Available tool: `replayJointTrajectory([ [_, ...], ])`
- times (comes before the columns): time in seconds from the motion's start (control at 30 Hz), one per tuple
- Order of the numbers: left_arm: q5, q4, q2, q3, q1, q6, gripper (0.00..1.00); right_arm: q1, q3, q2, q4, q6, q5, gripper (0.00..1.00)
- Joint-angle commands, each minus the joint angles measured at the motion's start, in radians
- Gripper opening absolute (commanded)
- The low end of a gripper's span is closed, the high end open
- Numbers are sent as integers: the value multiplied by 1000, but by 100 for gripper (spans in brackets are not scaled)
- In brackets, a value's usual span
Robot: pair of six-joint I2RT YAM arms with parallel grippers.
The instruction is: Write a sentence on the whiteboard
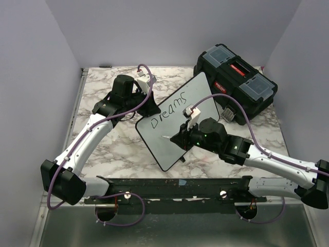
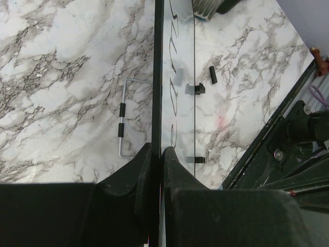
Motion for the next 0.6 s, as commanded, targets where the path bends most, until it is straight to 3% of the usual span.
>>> replayJointTrajectory([
  [0.0, -70, -120, 43, -27, -29, 68, 0, 16, 3, 21, 50, -6, 18, 1],
  [0.57, -73, -120, 46, -26, -32, 66, 0, 66, 33, 132, 136, -3, -54, 1],
])
